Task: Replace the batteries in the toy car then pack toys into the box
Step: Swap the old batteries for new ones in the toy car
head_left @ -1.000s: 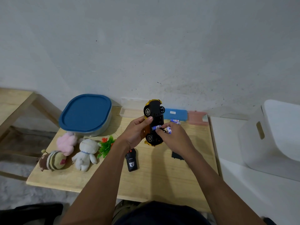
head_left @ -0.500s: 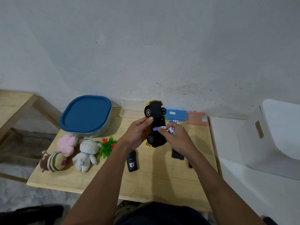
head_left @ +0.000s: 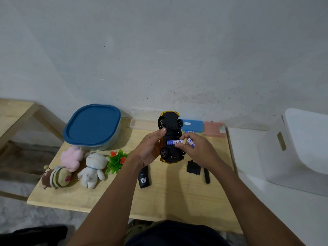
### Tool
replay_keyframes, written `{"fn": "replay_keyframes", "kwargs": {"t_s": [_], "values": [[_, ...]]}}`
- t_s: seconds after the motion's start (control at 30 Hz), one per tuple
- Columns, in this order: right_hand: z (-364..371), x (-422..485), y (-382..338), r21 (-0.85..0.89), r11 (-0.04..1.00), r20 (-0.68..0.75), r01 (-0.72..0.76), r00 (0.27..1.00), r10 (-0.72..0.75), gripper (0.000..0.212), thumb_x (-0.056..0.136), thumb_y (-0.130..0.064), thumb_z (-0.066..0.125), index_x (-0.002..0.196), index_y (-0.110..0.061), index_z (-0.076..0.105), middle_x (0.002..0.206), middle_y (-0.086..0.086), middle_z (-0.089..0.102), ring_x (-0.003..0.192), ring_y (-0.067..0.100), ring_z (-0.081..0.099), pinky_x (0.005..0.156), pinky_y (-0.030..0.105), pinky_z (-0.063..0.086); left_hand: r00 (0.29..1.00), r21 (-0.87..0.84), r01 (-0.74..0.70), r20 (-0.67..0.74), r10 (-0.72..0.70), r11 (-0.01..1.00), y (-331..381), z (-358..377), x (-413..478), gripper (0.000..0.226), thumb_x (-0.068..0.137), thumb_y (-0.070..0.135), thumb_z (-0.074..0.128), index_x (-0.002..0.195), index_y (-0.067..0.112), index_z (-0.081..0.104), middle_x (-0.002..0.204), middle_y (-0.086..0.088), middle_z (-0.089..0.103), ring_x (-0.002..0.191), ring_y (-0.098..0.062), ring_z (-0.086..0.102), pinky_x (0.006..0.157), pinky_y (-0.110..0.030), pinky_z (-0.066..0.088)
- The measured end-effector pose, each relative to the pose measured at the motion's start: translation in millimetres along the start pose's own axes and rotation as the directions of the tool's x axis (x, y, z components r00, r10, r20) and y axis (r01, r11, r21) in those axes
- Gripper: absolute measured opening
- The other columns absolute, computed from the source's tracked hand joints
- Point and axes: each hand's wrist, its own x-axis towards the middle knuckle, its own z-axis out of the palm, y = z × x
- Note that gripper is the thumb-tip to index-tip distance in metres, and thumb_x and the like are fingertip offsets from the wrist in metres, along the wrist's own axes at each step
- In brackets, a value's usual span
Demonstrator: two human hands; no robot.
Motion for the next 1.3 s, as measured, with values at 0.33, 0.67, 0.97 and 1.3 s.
{"fn": "replay_keyframes", "kwargs": {"t_s": [0.33, 0.67, 0.97, 1.3], "values": [[9, -3, -31, 0.359, 0.928, -0.15, 0.094, 0.988, -0.042, 0.015, 0.081, -0.034, 0.076, 0.09, -0.023, 0.071, 0.085, -0.011, 0.073, 0.083, 0.005, 0.069, 0.072, 0.023, 0.058, 1.0, -0.026, 0.009, -0.001, -0.009, 1.0, -3, 1, 5, 0.052, 0.095, 0.04, 0.051, 0.131, 0.004, 0.058, 0.13, -0.019, 0.063, 0.122, -0.032, 0.059, 0.101, -0.041, 0.049], [-2, -7, 4, 0.705, 0.652, 0.001, -0.278, 0.921, 0.391, 0.027, 0.1, -0.036, 0.048, 0.105, -0.015, 0.064, 0.07, -0.002, 0.048, 0.045, 0.008, 0.026, 0.049, 0.025, 0.022, 0.951, -0.051, 0.236, -0.193, -0.241, 0.97, -33, -7, 25, 0.044, 0.099, 0.04, 0.044, 0.132, 0.012, 0.055, 0.121, -0.016, 0.068, 0.101, -0.028, 0.069, 0.083, -0.039, 0.054], [-7, -16, 42, 0.913, 0.233, 0.19, -0.336, 0.853, 0.486, 0.026, 0.101, -0.027, 0.05, 0.119, -0.011, 0.06, 0.068, -0.003, 0.045, 0.054, 0.007, 0.04, 0.054, 0.02, 0.035, 0.881, 0.088, 0.32, -0.395, -0.261, 0.943, -96, -12, 49, 0.038, 0.1, 0.033, 0.054, 0.129, 0.009, 0.054, 0.12, -0.011, 0.067, 0.107, -0.026, 0.066, 0.088, -0.04, 0.055], [-16, -10, 57, 0.879, 0.301, 0.17, -0.369, 0.833, 0.526, 0.026, 0.1, -0.035, 0.051, 0.103, -0.01, 0.057, 0.063, -0.002, 0.04, 0.05, 0.01, 0.033, 0.052, 0.025, 0.034, 0.885, 0.384, 0.358, -0.429, -0.179, 0.851, -120, -7, 57, 0.031, 0.105, 0.034, 0.04, 0.118, 0.015, 0.06, 0.105, -0.002, 0.066, 0.096, -0.019, 0.064, 0.084, -0.031, 0.051]]}}
